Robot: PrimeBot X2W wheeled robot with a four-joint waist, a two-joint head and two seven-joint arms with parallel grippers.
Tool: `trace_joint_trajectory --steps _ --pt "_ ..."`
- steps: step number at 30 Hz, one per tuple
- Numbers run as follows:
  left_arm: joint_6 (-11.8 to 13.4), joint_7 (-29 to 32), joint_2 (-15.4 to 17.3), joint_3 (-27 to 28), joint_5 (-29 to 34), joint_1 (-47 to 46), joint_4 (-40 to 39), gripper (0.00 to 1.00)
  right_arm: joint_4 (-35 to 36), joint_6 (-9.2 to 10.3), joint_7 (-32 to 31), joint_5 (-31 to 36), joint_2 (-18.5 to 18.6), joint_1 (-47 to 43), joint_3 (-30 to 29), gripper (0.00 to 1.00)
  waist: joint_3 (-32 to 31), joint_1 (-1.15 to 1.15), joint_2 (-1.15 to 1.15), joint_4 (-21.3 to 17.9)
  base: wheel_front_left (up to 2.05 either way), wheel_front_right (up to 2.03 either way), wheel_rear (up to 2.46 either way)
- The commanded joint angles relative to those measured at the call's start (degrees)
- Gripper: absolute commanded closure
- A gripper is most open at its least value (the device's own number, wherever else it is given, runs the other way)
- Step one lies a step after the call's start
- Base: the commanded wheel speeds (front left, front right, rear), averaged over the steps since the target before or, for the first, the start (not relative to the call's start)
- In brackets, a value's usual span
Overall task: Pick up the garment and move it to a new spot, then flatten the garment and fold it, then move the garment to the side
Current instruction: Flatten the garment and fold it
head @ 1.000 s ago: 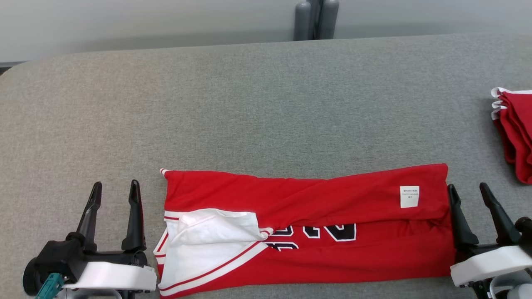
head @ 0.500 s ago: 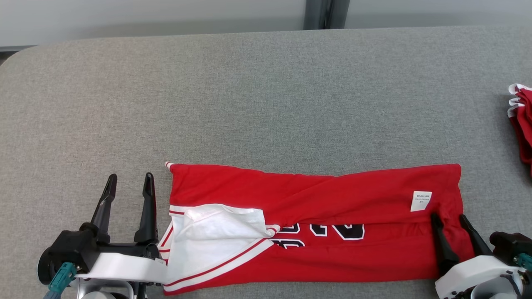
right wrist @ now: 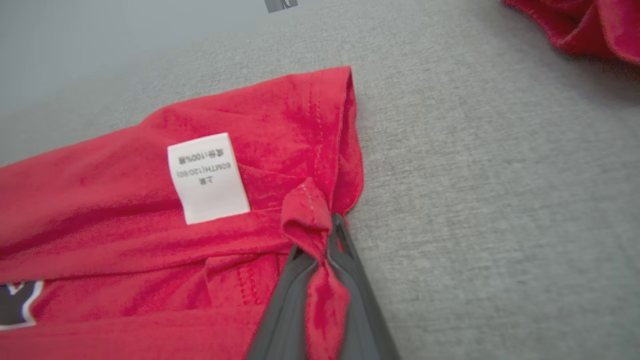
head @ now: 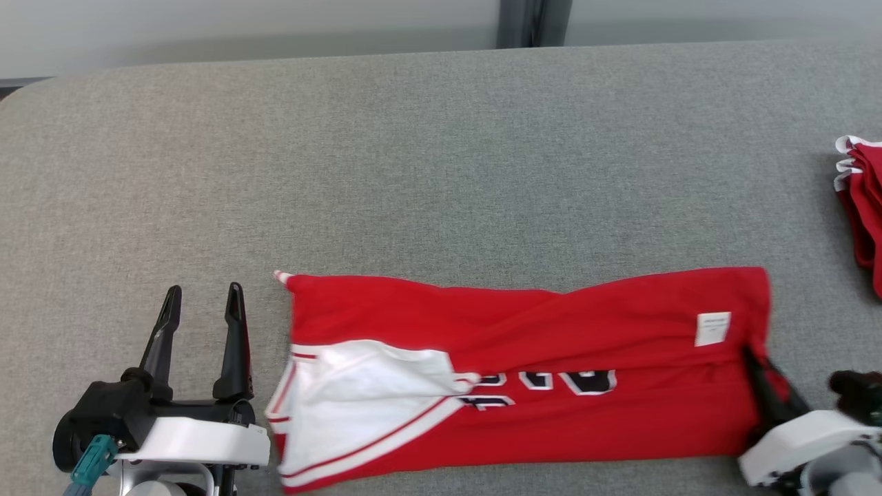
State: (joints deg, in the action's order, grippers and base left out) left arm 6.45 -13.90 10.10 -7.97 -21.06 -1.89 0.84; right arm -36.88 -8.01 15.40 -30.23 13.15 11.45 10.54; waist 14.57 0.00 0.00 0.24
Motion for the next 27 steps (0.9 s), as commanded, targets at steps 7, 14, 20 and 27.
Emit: trace_joint_trajectory --steps 7,14,20,27 --pt "0.29 -0.55 0.25 0.23 -0.14 -0.73 0.25 0.0 0.83 0.65 -0.33 -0.03 8.9 -1.08 -7.24 1.0 0.09 0.0 0.0 -1.21 0.0 0.0 0.0" --pt "0.14 -0.76 0.3 0.32 -0.48 -0.42 0.76 0.0 6.59 0.53 -0.28 1.3 9.83 -1.35 -6.61 1.0 -0.81 0.0 0.0 -2.13 0.0 0.0 0.0" --pt "0.04 -0.79 0.65 0.32 -0.67 0.31 0.83 0.0 19.94 0.52 -3.86 4.89 6.91 -2.37 -2.72 1.0 -2.04 0.0 0.0 -3.28 0.0 0.0 0.0" --pt "-0.2 -0.24 1.12 -0.25 -0.68 -0.44 0.57 0.0 33.85 0.52 -12.98 7.76 -0.16 -0.79 5.38 1.0 -2.24 0.0 0.0 -3.5 0.0 0.0 0.0"
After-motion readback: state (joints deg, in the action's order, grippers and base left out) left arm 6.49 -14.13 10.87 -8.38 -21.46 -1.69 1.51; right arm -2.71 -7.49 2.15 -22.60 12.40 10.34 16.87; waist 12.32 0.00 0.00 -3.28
